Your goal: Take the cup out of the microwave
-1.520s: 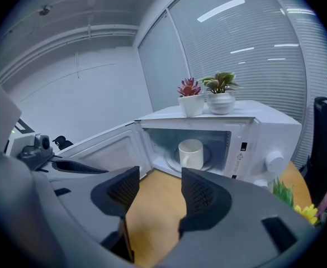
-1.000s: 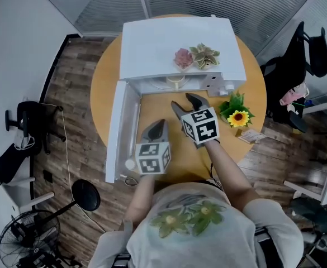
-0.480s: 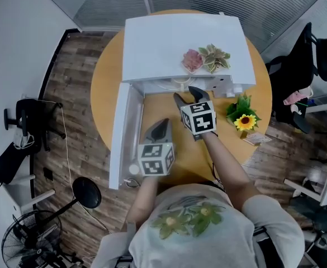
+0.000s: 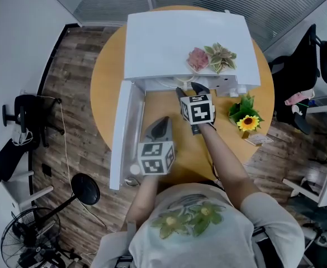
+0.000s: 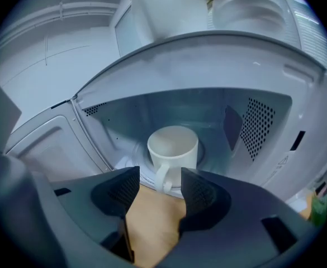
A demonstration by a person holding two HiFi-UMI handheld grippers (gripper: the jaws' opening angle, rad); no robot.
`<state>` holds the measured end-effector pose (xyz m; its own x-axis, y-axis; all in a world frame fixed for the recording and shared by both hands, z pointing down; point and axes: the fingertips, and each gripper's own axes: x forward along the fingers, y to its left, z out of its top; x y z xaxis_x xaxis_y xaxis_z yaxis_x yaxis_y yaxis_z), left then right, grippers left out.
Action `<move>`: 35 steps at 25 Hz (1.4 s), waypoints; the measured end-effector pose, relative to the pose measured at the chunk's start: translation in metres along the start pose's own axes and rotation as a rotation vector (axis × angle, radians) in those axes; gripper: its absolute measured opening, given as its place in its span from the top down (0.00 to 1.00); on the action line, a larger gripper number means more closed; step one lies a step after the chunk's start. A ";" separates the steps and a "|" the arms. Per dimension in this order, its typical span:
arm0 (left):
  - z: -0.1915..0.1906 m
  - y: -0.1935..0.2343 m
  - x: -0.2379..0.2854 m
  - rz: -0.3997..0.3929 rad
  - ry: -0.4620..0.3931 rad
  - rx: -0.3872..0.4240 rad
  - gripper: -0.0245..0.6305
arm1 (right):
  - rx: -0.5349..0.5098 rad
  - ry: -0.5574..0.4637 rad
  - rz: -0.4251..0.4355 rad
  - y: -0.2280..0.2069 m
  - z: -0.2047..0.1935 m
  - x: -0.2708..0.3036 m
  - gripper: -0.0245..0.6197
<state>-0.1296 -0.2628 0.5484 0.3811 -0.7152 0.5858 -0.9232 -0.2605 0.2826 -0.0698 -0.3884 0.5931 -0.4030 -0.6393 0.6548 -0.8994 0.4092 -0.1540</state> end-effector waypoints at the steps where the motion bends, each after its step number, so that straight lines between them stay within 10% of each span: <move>1: 0.000 0.000 0.000 0.000 -0.001 -0.001 0.96 | 0.002 0.008 -0.006 -0.001 -0.001 0.001 0.58; 12: -0.005 0.001 0.004 0.005 0.018 0.023 0.96 | 0.004 0.054 -0.089 -0.014 -0.006 0.010 0.85; 35: -0.002 -0.002 -0.006 0.024 0.004 0.044 0.96 | 0.010 -0.008 -0.034 -0.019 -0.007 -0.019 0.86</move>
<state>-0.1303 -0.2567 0.5464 0.3593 -0.7189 0.5951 -0.9332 -0.2721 0.2346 -0.0437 -0.3798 0.5893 -0.3735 -0.6579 0.6540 -0.9142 0.3807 -0.1391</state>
